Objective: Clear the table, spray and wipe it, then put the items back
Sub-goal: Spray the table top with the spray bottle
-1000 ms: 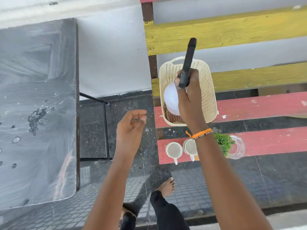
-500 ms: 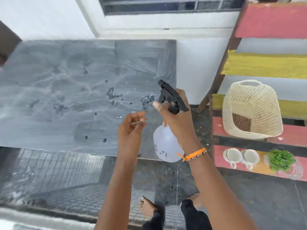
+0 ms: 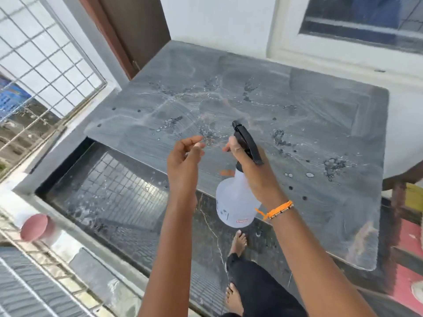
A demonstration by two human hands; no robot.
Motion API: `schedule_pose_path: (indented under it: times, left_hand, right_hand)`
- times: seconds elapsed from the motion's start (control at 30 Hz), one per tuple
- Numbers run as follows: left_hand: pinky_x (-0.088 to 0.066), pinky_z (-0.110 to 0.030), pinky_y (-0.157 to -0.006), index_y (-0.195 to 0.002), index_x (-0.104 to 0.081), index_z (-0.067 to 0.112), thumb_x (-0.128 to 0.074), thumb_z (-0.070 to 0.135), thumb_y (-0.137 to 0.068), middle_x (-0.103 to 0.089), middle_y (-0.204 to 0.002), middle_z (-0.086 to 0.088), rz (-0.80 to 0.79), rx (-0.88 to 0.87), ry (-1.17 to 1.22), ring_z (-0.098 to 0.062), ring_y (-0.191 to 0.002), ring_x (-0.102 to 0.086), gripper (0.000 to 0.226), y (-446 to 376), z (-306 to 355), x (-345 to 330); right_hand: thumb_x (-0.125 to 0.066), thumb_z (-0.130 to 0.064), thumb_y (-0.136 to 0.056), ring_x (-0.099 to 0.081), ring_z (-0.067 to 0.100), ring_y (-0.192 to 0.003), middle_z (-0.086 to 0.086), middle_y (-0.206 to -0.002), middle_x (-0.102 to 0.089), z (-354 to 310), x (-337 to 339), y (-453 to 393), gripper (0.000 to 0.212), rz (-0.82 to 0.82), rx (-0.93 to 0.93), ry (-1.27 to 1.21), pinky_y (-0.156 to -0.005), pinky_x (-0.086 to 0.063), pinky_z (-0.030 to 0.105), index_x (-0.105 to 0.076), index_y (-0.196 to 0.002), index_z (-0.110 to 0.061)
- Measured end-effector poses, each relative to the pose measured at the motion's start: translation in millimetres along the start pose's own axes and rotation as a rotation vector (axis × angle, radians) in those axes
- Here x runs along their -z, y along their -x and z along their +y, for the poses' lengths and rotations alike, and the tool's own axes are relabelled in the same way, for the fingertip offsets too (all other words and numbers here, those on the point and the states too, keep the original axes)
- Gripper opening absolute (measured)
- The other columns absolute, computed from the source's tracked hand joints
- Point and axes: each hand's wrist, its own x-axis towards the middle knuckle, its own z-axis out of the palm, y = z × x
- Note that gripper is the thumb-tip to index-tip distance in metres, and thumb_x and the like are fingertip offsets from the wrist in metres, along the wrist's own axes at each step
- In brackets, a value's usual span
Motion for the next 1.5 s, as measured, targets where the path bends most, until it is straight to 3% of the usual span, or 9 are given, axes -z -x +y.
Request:
schedule_pose_path:
  times: [0.2, 0.37, 0.5, 0.63, 0.77, 0.9, 1.1, 1.3, 1.5]
  left_hand:
    - [-0.045, -0.021, -0.077, -0.086, -0.064, 0.026, -0.055, 0.013, -0.087, -0.065, -0.085, 0.007, 0.021, 0.012, -0.049, -0.005, -0.076, -0.059, 0.016, -89, 2, 25]
    - [-0.045, -0.012, -0.069, -0.088, -0.064, 0.025, -0.055, 0.012, -0.088, -0.063, -0.084, 0.007, -0.061, 0.008, -0.153, -0.007, -0.077, -0.056, 0.016, -173, 10, 30]
    - [-0.043, -0.004, -0.059, -0.093, -0.063, 0.023, -0.054, 0.015, -0.090, -0.062, -0.089, 0.011, -0.137, -0.019, -0.276, -0.010, -0.083, -0.058, 0.012, -242, 10, 36]
    - [-0.040, -0.017, -0.066, -0.090, -0.063, 0.025, -0.054, 0.017, -0.089, -0.063, -0.093, 0.008, -0.190, 0.047, -0.335, -0.011, -0.088, -0.058, 0.012, -310, -1, 42]
    - [-0.043, -0.013, -0.069, -0.092, -0.063, 0.019, -0.053, 0.011, -0.089, -0.062, -0.091, 0.008, -0.251, 0.106, -0.318, -0.013, -0.088, -0.057, 0.013, -370, -12, 50]
    - [-0.043, -0.017, -0.071, -0.090, -0.063, 0.019, -0.052, 0.009, -0.089, -0.062, -0.087, 0.008, -0.357, 0.143, -0.341, -0.012, -0.083, -0.056, 0.014, -415, -23, 59]
    - [-0.039, -0.007, -0.056, -0.095, -0.063, 0.017, -0.052, 0.014, -0.090, -0.060, -0.089, 0.007, -0.516, 0.195, -0.416, 0.000, -0.071, -0.051, 0.012, -453, -35, 55]
    - [-0.041, -0.020, -0.065, -0.100, -0.064, 0.011, -0.052, 0.011, -0.090, -0.058, -0.091, 0.002, -0.691, 0.176, -0.456, -0.010, -0.074, -0.050, 0.016, -450, -40, 27]
    - [-0.035, -0.007, -0.051, -0.096, -0.063, 0.014, -0.051, 0.012, -0.091, -0.054, -0.083, 0.009, -0.857, 0.128, -0.508, -0.006, -0.066, -0.047, 0.013, -429, -51, -1]
  right_hand:
    - [-0.061, -0.035, -0.086, -0.062, 0.032, -0.088, 0.018, -0.081, -0.056, -4, -53, -89, 0.037, 0.008, 0.111, 0.055, -0.066, -0.060, 0.035, -0.057, -0.088, 0.002]
    - [-0.059, -0.040, -0.085, -0.059, 0.041, -0.075, 0.008, -0.067, -0.047, -10, -84, -168, 0.048, 0.069, 0.159, 0.173, -0.076, -0.052, 0.058, -0.048, -0.077, 0.006]
    - [-0.059, -0.040, -0.085, -0.056, 0.013, -0.072, 0.010, -0.076, -0.052, -2, -104, -235, 0.040, 0.098, -0.021, 0.057, -0.068, -0.060, 0.030, -0.058, -0.079, 0.000]
    - [-0.058, -0.033, -0.090, -0.055, 0.012, -0.064, 0.007, -0.065, -0.056, 17, -127, -293, 0.033, 0.149, -0.277, -0.060, -0.051, -0.053, 0.018, -0.057, -0.065, -0.011]
    - [-0.060, -0.038, -0.088, -0.055, 0.025, -0.077, 0.012, -0.069, -0.057, 34, -156, -339, 0.038, 0.211, -0.414, -0.061, -0.084, -0.056, 0.047, -0.058, -0.069, -0.005]
    - [-0.063, -0.035, -0.086, -0.054, 0.017, -0.050, 0.006, -0.058, -0.051, 36, -180, -375, 0.036, 0.449, -0.489, -0.260, -0.049, -0.056, 0.027, -0.054, -0.065, -0.007]
    - [-0.061, -0.029, -0.088, -0.063, 0.018, -0.056, 0.005, -0.058, -0.059, 37, -174, -389, 0.029, 0.517, -0.528, -0.479, -0.047, -0.054, 0.022, -0.058, -0.071, -0.007]
    - [-0.051, -0.032, -0.091, -0.071, 0.017, -0.075, 0.004, -0.064, -0.071, 32, -132, -363, 0.030, 0.482, -0.439, -0.479, -0.059, -0.058, 0.026, -0.060, -0.078, -0.006]
    - [-0.056, -0.034, -0.089, -0.060, 0.010, -0.045, -0.002, -0.045, -0.060, 25, -95, -339, 0.030, 0.810, -0.439, -0.514, -0.047, -0.054, 0.022, -0.055, -0.070, -0.011]
